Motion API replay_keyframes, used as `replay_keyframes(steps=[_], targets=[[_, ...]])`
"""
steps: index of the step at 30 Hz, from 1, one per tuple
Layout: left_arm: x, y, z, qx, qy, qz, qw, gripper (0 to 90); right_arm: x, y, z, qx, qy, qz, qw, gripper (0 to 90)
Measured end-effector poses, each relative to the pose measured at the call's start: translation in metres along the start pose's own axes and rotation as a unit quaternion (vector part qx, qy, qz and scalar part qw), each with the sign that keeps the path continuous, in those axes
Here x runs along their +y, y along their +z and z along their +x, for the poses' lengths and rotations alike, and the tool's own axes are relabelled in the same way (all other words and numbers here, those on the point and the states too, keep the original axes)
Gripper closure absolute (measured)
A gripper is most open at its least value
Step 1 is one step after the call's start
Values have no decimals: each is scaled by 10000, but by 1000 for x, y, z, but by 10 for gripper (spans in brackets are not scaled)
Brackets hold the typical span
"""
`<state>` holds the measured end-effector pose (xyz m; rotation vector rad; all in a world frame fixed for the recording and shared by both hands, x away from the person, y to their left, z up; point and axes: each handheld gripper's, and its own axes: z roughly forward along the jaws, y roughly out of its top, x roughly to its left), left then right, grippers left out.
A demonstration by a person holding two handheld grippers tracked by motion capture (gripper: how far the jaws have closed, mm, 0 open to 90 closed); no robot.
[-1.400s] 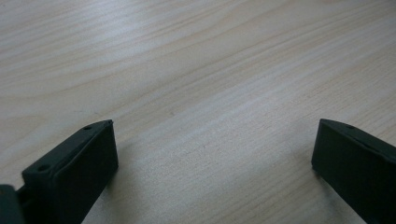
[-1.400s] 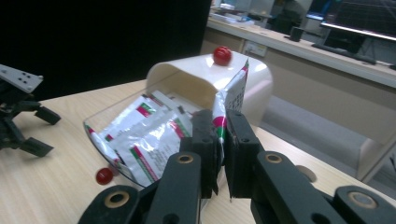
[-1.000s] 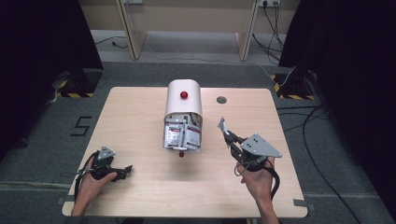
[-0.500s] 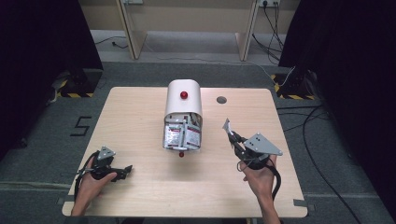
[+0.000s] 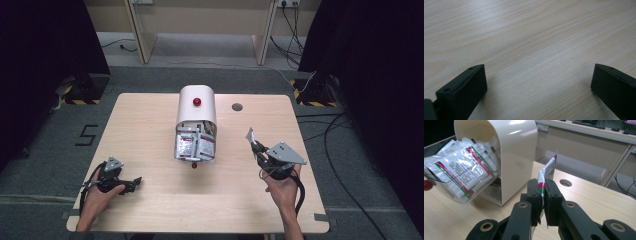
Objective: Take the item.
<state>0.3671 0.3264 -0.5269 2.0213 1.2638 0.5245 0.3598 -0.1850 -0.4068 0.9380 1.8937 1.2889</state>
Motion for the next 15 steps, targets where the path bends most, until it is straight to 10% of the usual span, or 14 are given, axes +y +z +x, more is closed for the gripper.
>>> replay_keyframes(steps=[15], targets=[[0, 0, 0, 0, -1, 1, 10000, 0, -15, 4, -19, -175, 193, 171, 9995, 844]])
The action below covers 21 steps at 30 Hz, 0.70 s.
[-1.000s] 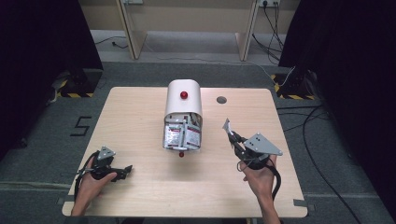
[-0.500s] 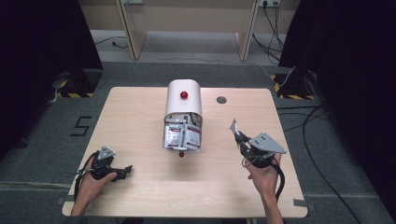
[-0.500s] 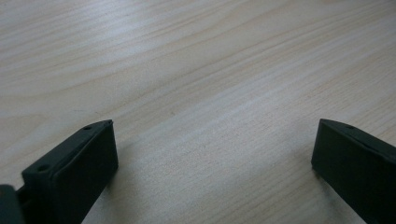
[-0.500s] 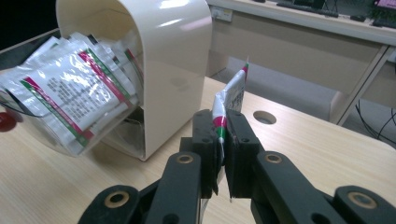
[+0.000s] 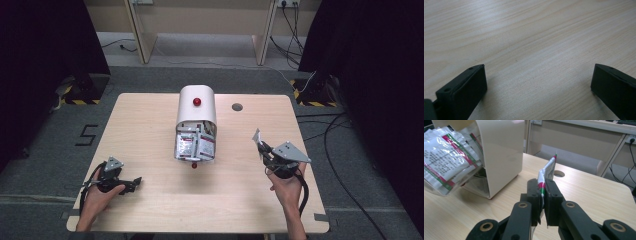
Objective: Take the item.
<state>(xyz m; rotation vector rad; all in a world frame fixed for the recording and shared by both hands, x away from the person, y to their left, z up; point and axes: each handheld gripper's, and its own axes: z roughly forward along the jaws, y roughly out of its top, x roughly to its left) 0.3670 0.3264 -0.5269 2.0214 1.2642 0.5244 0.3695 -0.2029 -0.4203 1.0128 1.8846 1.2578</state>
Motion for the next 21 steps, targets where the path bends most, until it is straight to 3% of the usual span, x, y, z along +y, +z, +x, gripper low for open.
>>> replay_keyframes(steps=[21], targets=[[-1, -1, 0, -13, 6, -2, 10000, 0, -26, 17, -22, -315, 151, 399, 9986, 843]])
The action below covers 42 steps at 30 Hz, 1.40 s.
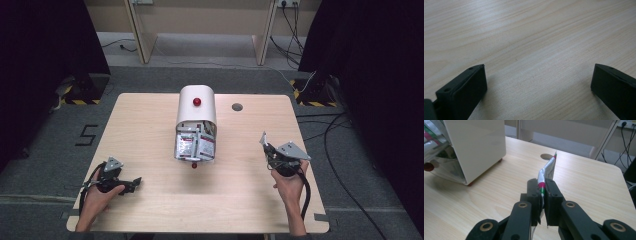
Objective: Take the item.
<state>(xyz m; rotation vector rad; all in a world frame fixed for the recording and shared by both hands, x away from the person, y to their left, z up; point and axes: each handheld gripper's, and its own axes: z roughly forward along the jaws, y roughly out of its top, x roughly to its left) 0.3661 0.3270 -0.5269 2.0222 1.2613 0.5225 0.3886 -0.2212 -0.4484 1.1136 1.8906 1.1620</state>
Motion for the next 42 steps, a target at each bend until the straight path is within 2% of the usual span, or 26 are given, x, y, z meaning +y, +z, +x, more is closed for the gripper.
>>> replay_keyframes(steps=[26, 30, 34, 42], targets=[[0, 0, 0, 1, 1, 2, 10000, 0, -22, 16, -14, -245, 146, 271, 9992, 843], [0, 0, 0, 1, 0, 1, 10000, 0, -26, 22, -12, -237, 94, 374, 9990, 842], [0, 0, 0, 0, 1, 2, 10000, 0, -31, 29, -10, -270, -60, 515, 9983, 841], [0, 0, 0, 2, 1, 2, 10000, 0, -37, 35, -9, -289, -49, 662, 9974, 837]])
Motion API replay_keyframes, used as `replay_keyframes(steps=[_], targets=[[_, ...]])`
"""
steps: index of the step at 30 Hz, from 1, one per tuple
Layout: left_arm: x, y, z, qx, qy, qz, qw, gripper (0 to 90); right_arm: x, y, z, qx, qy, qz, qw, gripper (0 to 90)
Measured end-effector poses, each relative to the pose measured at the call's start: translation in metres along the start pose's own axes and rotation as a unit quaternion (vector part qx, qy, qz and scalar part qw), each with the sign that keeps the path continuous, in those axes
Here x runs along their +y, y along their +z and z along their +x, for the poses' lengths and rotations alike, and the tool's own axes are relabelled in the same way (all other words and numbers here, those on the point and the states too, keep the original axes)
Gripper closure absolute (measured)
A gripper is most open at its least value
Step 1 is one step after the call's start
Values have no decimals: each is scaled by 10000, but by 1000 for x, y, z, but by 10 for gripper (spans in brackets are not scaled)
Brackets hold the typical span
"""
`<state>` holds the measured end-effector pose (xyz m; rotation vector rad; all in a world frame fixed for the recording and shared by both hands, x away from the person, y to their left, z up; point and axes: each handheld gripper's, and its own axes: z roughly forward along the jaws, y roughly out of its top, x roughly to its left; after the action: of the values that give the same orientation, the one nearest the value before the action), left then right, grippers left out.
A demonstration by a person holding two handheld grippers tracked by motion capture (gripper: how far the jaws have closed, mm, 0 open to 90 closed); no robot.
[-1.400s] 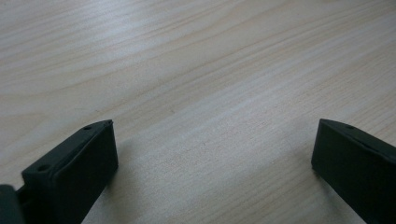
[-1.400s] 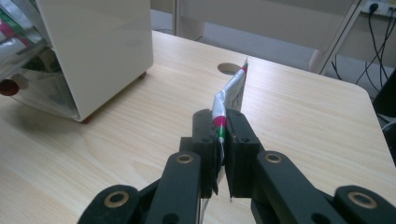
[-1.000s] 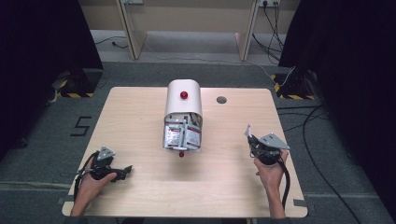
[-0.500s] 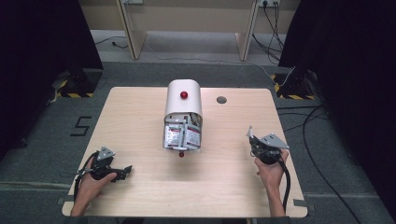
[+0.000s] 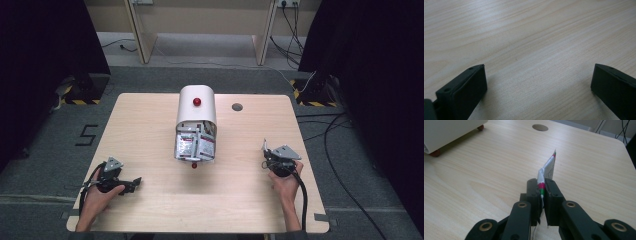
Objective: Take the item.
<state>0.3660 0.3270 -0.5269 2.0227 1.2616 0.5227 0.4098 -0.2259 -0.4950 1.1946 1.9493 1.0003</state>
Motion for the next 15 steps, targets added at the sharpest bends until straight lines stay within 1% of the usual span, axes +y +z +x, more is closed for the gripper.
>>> replay_keyframes(steps=[4, 9, 15], targets=[[0, 0, 0, 1, 1, 0, 10000, 0, -1, 1, 1, -12, -43, 30, 10000, 835], [0, 0, 0, 0, 0, -1, 10000, 0, -1, 3, 4, 33, -78, 58, 9999, 820], [0, 0, 0, 0, 0, 0, 10000, 0, -2, 5, 5, 58, -77, 88, 9999, 808]])
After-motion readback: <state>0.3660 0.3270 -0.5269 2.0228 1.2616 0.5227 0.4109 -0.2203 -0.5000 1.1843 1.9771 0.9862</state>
